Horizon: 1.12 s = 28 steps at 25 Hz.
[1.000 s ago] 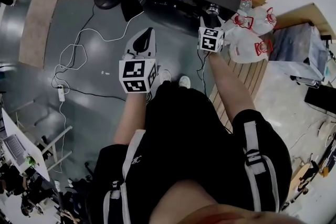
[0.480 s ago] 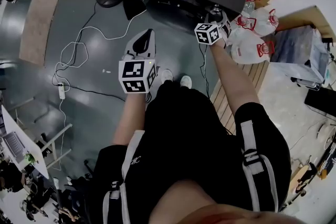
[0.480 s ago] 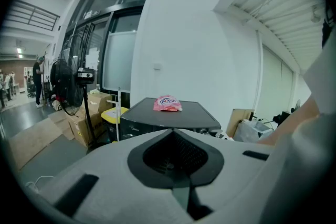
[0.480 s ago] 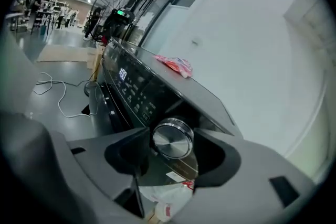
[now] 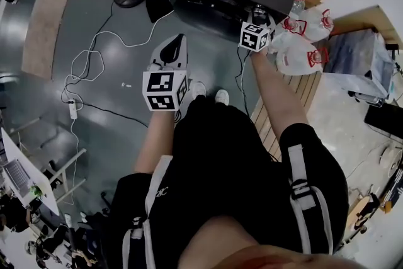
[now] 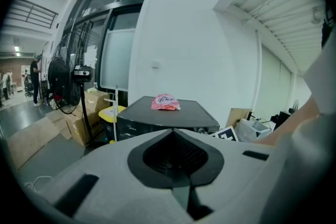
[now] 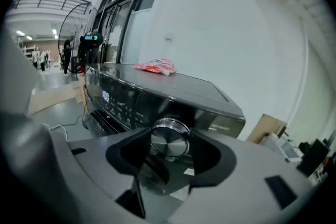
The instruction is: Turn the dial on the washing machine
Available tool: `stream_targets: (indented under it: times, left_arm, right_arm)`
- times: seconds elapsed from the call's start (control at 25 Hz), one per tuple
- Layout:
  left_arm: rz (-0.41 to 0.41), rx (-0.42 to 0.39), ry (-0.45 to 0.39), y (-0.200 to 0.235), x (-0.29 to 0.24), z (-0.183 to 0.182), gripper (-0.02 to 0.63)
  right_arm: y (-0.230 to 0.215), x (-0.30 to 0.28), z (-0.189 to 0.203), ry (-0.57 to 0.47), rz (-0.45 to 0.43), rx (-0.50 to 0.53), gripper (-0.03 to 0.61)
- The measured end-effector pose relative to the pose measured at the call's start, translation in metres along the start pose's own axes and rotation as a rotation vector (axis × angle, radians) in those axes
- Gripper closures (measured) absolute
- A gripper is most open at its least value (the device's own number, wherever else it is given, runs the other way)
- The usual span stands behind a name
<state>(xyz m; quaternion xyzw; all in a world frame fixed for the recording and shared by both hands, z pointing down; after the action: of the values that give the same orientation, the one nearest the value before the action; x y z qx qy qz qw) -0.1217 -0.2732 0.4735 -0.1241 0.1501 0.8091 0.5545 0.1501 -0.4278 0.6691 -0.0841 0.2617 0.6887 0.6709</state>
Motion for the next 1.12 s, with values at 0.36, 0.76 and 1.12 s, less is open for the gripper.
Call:
stream_targets:
  times: [0.36,0.76,1.12]
  left_arm:
    - [0.031,-0.004,-0.047,-0.004,-0.005,-0.015,0.619]
    - [0.126,-0.022,-0.126,-0.033,-0.026,-0.046,0.62]
    - [0.187,-0.068,-0.241,-0.06,-0.03,-0.079,0.62]
  right_arm:
    - [-0.009,0.06,-0.042,-0.128,-0.101,-0.158,0.559]
    - [-0.017,0.191,-0.155,-0.47,-0.215,-0.157,0.569]
    - [-0.042,0.216,-0.172,-0.53,-0.175,-0.199,0.569]
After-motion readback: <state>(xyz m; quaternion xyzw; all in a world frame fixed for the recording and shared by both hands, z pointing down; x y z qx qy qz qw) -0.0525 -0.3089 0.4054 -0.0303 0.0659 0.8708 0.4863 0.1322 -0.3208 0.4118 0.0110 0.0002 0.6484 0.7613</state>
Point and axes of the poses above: the fingertips, and each gripper's own axes: x backward along the fingers, y to its left, z out of its underside, the point moved 2 cm from there along x, backward along the fingers, and after that the axes turned 3 degrees about -y, right-handed, at the moved point
